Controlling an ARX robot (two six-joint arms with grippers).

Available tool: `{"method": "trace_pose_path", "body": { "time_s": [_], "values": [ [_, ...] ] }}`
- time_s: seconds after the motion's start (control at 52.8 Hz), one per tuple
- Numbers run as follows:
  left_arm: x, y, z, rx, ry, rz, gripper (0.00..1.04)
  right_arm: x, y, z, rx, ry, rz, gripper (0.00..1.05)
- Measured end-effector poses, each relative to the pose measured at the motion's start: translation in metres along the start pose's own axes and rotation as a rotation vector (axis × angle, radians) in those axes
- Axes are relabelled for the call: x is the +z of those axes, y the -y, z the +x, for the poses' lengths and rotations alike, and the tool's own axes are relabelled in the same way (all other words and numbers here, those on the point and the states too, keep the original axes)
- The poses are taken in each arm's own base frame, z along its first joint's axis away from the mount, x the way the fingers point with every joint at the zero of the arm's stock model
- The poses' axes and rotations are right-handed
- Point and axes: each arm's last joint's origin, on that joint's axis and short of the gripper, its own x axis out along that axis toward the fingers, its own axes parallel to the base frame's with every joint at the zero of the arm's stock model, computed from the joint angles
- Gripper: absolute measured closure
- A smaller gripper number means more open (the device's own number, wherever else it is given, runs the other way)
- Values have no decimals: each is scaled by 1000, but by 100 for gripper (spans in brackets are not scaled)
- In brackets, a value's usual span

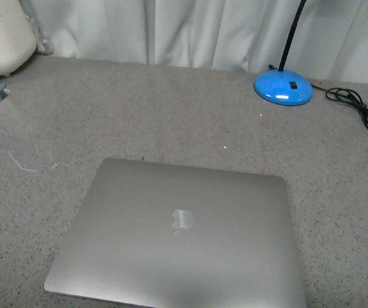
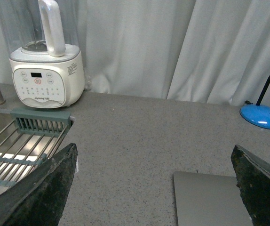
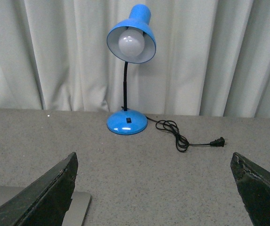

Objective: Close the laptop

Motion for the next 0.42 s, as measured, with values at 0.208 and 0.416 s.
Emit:
{"method": "trace_pose_path", "body": {
  "time_s": [0.208, 0.416],
  "values": [
    [0, 0, 0, 0, 0, 0, 6, 0, 0, 0, 0, 0, 0, 9],
    [0, 0, 0, 0, 0, 0, 7, 0, 0, 0, 0, 0, 0, 9]
  ]
}}
